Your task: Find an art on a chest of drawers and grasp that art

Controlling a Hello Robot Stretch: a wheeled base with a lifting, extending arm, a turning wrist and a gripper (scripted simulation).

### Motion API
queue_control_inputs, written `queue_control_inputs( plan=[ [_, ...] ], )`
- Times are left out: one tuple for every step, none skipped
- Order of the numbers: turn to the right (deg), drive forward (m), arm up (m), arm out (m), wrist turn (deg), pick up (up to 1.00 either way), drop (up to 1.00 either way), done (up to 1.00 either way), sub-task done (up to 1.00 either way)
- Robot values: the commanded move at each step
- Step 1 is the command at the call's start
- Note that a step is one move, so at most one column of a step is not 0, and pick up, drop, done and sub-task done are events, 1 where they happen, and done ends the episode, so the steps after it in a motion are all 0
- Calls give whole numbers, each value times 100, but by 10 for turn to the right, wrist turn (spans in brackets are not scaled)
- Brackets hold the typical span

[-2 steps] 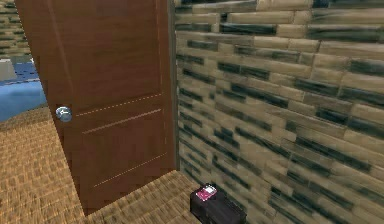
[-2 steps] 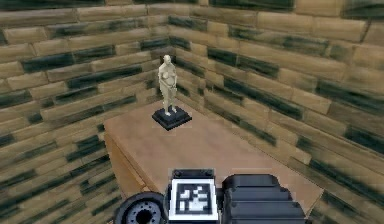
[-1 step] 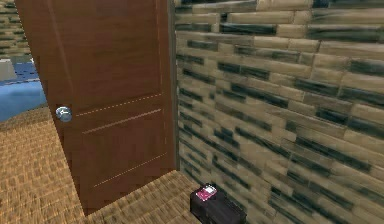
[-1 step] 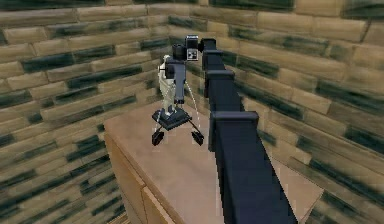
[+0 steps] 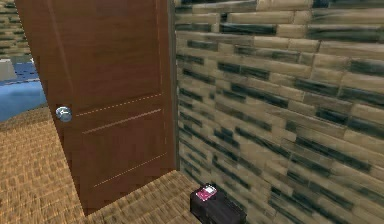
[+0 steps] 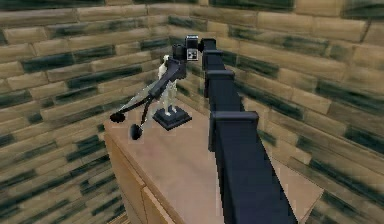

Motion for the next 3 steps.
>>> queue_control_inputs(
  plan=[
    [0, 0, 0, 0, 450, 0, 0, 0, 0],
    [0, 0, 0, 0, 450, 0, 0, 0, 0],
    [0, 0, 0, 0, 180, 0, 0, 0, 0]
  ],
)
